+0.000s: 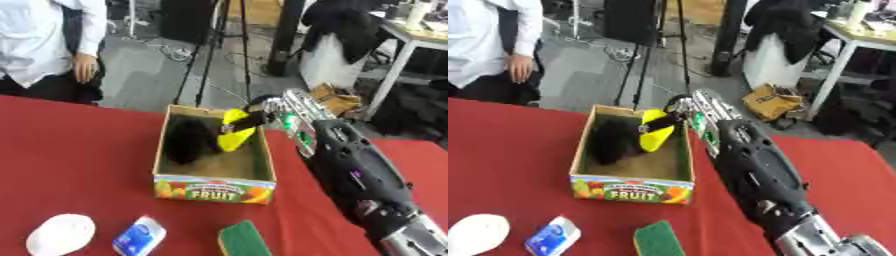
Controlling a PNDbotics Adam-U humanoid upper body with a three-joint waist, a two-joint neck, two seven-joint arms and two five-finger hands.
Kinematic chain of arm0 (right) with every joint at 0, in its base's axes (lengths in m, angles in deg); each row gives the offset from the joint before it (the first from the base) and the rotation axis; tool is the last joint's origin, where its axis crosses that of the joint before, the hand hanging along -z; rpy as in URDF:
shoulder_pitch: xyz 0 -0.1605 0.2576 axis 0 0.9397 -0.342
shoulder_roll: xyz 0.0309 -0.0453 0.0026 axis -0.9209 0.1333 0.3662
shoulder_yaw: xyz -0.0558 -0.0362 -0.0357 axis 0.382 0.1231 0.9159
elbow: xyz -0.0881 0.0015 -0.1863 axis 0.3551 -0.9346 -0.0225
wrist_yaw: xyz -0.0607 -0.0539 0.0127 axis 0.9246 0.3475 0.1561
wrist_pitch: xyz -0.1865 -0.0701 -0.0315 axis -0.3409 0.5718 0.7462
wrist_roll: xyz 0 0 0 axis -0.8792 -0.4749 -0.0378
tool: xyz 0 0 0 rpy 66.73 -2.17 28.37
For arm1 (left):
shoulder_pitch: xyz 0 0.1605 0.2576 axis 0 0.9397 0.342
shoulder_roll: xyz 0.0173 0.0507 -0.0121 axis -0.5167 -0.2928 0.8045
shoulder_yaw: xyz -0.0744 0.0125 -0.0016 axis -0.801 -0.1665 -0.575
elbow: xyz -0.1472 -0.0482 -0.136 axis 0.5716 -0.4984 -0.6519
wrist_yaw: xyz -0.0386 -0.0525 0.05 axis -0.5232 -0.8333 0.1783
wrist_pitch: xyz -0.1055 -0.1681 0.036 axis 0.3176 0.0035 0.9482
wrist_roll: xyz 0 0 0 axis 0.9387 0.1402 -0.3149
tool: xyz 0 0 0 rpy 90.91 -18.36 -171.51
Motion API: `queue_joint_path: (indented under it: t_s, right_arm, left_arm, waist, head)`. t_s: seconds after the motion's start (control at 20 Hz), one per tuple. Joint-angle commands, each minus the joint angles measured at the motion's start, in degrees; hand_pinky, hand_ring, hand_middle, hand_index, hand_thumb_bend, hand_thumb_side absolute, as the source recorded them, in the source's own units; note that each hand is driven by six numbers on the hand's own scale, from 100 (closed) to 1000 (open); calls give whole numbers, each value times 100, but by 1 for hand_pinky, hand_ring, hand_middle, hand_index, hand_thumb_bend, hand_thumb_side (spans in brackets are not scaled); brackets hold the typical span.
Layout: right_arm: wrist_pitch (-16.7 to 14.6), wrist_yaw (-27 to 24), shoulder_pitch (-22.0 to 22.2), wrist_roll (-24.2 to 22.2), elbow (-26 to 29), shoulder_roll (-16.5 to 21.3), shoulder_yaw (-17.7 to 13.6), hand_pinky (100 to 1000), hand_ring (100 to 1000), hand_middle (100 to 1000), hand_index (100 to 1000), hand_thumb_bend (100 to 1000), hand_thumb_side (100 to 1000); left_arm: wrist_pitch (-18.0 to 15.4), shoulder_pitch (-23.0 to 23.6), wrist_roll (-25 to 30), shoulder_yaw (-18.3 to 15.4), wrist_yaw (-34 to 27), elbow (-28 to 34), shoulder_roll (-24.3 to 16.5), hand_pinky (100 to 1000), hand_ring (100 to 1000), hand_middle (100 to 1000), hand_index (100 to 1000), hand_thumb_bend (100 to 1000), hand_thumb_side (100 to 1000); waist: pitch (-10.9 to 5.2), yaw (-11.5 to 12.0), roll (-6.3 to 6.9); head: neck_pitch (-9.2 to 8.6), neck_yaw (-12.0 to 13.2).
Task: Pick up objects on the table and place them in the box.
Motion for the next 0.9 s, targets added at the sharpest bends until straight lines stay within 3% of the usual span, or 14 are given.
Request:
queue_joint_path:
  t_s: [0.05,0.35,0.6,0.7,0.8,0.9]
  right_arm:
    - [25,-62,-141,26,160,180,-56,957,1000,1000,1000,585,942]
    - [-8,-192,-142,78,234,224,-46,962,1000,1000,1000,588,955]
    - [-20,-340,-176,176,349,258,-59,956,1000,1000,1000,540,1000]
    - [-40,-438,-193,242,472,302,-65,956,1000,1000,1000,542,975]
    - [-139,-608,-208,351,806,428,-39,956,1000,1000,1000,471,1000]
    - [-259,-832,-172,435,1264,620,18,959,1000,1000,1000,463,1000]
  left_arm:
    - [-23,-73,-9,-41,14,81,-112,929,952,807,864,100,981]
    - [-19,-59,-6,-46,16,81,-122,929,952,807,864,100,981]
    - [-6,-50,-11,-56,29,81,-135,930,953,808,865,100,984]
    - [3,-29,-21,-68,38,81,-144,930,953,808,867,100,985]
    - [21,20,-44,-92,57,81,-155,931,954,812,873,100,986]
    - [35,72,-76,-118,80,81,-174,932,954,815,877,100,987]
  waist:
    - [-111,-8,70]
    - [-126,-24,65]
    - [-135,-67,67]
    - [-149,-102,77]
    - [-181,-167,104]
    - [-216,-243,131]
  head:
    - [22,-4]
    - [13,-1]
    - [25,29]
    - [57,66]
    - [112,170]
    - [166,306]
